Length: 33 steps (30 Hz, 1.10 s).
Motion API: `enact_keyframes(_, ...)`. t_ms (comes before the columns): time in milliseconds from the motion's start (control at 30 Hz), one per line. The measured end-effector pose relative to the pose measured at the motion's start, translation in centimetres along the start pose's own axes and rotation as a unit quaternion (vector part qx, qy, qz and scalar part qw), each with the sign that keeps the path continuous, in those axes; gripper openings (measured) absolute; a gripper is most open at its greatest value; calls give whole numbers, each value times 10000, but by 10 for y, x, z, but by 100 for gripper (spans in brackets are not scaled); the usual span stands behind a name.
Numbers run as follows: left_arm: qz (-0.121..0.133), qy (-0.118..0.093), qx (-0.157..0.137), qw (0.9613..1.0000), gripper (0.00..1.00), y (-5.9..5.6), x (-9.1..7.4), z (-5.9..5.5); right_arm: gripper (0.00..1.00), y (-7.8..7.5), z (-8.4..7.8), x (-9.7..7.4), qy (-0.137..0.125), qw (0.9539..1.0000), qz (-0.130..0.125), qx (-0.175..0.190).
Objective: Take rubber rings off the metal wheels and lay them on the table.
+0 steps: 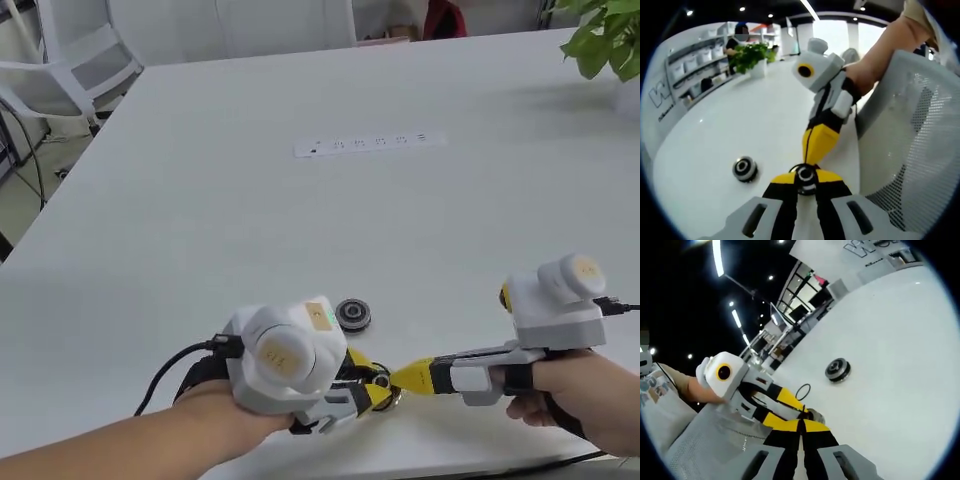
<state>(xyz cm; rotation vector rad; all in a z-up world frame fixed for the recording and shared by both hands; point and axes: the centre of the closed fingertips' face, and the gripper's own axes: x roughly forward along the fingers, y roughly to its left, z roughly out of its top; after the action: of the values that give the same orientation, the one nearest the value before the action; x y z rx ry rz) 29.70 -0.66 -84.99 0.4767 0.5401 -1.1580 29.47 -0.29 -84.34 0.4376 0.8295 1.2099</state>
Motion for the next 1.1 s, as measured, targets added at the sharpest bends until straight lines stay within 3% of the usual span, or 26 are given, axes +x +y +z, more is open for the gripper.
enact_keyframes(533,-63,8,16,10000,16,0,-1,1,0,7,0,1,-10,10000,-32,-13)
enact_keyframes(1100,-132,-38,57,9999,22,-2,-16,9,0,3,3,-2,-68,10000,-44,-27)
